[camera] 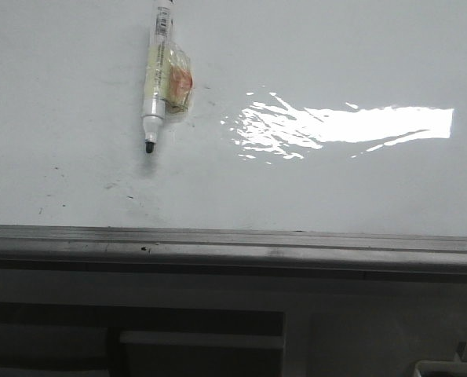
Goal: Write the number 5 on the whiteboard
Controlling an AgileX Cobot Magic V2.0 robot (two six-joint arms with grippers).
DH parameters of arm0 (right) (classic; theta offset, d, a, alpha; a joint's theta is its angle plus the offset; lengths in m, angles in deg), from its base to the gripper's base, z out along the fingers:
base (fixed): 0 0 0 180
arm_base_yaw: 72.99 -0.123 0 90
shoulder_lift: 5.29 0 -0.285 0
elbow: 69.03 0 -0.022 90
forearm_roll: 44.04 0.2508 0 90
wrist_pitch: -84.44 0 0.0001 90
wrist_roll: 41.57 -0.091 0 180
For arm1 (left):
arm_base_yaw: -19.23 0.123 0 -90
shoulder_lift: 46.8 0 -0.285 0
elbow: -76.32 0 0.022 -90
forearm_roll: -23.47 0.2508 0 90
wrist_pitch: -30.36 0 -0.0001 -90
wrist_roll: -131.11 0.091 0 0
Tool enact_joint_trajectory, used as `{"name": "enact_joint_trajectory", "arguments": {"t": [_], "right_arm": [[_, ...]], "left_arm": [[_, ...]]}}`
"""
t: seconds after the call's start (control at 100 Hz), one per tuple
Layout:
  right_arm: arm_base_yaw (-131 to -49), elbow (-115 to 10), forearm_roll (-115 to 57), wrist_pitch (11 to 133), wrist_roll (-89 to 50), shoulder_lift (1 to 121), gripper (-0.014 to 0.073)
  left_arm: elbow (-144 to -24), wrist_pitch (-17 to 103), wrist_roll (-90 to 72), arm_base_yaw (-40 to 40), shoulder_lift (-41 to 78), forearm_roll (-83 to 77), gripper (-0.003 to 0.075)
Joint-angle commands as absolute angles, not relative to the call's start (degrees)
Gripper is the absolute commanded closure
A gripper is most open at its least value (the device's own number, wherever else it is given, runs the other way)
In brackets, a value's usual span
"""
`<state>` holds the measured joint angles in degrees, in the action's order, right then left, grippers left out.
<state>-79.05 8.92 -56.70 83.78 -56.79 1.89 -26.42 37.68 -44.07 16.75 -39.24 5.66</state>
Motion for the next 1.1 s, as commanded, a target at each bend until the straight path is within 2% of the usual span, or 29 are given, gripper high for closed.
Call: {"name": "enact_joint_trajectory", "arguments": {"t": [0.0, 0.18, 0.47, 0.62, 0.79, 0.88, 0.97, 1.09], "right_arm": [[-78.6, 10.1, -56.2, 92.6, -56.5, 0.9, 0.0657], [-78.6, 10.1, -49.1, 92.6, -56.5, 0.9, 0.0657], [-78.6, 10.1, -45.7, 97.2, -56.5, 0.9, 0.0657], [-78.6, 7.9, -40.0, 97.4, -56.5, 0.9, 0.0657], [-78.6, -2.7, -42.9, 78.5, -56.5, 3.2, 0.0657], [-78.6, -7.9, -44.8, 74.6, -54.8, 6.5, 0.0657], [-78.6, -12.1, -45.0, 72.9, -50.0, 10.5, 0.0657], [-78.6, -17.0, -45.0, 68.0, -46.9, 14.8, 0.064]], "left_arm": [[-25.0, 28.9, -44.8, 16.9, -40.7, -7.2, 0.0741], [-25.1, 25.0, -44.8, 16.9, -40.7, -30.1, 0.0741], [-25.2, 23.7, -44.8, 16.9, -40.7, -49.3, 0.0741], [-26.1, 27.0, -44.3, 16.9, -40.7, -43.4, 0.0741], [-33.9, 36.4, -43.0, 16.9, -35.3, -28.3, 0.074], [-40.6, 40.6, -43.0, 16.9, -28.3, -16.7, 0.0735], [-47.6, 46.6, -41.1, 16.9, -19.5, -8.8, 0.0656], [-55.1, 54.4, -31.9, 16.9, -8.3, -8.5, 0.0435]]}}
